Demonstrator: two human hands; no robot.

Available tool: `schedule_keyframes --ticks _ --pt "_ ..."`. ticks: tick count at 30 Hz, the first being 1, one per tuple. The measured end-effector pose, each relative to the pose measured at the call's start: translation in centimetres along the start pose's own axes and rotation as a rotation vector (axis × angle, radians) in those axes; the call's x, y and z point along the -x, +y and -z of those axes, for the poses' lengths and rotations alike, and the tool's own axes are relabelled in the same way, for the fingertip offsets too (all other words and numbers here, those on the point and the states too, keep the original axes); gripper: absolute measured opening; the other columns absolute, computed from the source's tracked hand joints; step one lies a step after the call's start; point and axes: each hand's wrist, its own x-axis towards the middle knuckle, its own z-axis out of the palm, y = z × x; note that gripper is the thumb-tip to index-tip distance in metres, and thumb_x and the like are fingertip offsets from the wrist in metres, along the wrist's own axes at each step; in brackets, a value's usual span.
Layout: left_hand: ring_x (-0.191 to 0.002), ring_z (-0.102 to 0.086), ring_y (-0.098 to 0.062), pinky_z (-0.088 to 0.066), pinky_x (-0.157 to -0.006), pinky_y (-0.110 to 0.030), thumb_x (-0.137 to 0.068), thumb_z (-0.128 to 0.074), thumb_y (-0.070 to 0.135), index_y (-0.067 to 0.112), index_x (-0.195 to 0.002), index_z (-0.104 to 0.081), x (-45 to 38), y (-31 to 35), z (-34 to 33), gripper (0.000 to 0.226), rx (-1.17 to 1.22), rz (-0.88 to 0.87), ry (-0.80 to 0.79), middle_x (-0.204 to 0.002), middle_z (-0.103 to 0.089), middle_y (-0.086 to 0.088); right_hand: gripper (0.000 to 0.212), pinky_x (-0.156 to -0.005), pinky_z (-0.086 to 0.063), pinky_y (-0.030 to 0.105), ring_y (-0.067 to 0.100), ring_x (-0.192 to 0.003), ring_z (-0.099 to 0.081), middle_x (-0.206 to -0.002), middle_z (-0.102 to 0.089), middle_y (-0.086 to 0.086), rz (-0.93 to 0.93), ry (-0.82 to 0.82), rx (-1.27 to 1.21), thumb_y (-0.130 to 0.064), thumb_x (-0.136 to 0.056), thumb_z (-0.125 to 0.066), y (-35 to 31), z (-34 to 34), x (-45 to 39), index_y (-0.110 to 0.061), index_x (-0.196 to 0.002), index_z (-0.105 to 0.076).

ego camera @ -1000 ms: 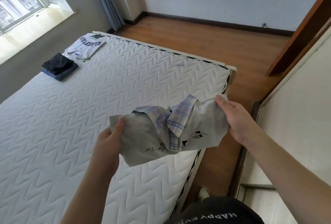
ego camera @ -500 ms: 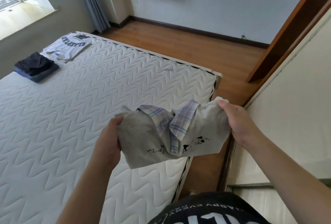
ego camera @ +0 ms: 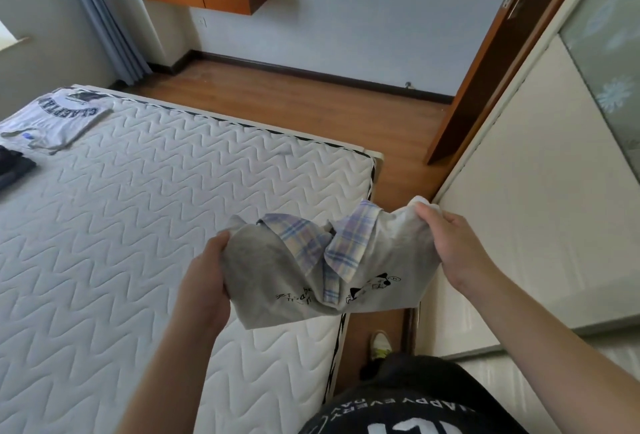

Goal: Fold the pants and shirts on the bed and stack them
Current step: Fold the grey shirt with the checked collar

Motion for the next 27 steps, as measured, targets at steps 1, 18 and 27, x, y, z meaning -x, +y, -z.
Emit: schedule_keyframes --ticks 1,18,27 --pt "-0.086 -0.073 -0.009 -0.051 -0.077 -0.036 -0.064 -0.070 0.055 0.033 -0.083 -0.080 -0.5 0.2 -0.3 0.031 -0.005 0.001 0.006 -0.097 -0.077 0.005 0.036 -0.066 -0.046 0.028 0.005 -0.074 -0.070 -0.080 -0.075 -0.005 -0.010 0.010 -0.013 -0.054 -0.085 -0.058 0.0 0.0 -0.7 -0.023 -0.081 -0.075" --pt "-0.089 -0.074 -0.011 -0.056 -0.066 -0.026 -0.099 -0.053 0.042 0.032 -0.083 -0.081 -13.9 1.0 -16.8 0.034 -0.005 0.018 0.122 -0.097 -0.077 0.000 0.054 -0.088 -0.052 0.043 0.032 -0.089 -0.071 -0.090 -0.074 0.015 -0.151 -0.328 -0.010 -0.058 -0.088 -0.060 -0.8 -3.1 -28.8 -0.006 -0.087 -0.072" --pt "-0.091 -0.073 -0.012 -0.056 -0.063 -0.020 -0.101 -0.049 0.036 0.026 -0.086 -0.082 -17.2 3.0 -24.0 0.037 0.171 0.018 0.375 -0.101 -0.077 -0.003 0.034 -0.079 -0.048 0.024 0.009 -0.092 -0.072 -0.097 -0.077 -0.006 -0.153 -0.682 0.069 -0.064 -0.081 -0.057 -4.7 -3.0 -40.7 -0.037 -0.089 -0.077"
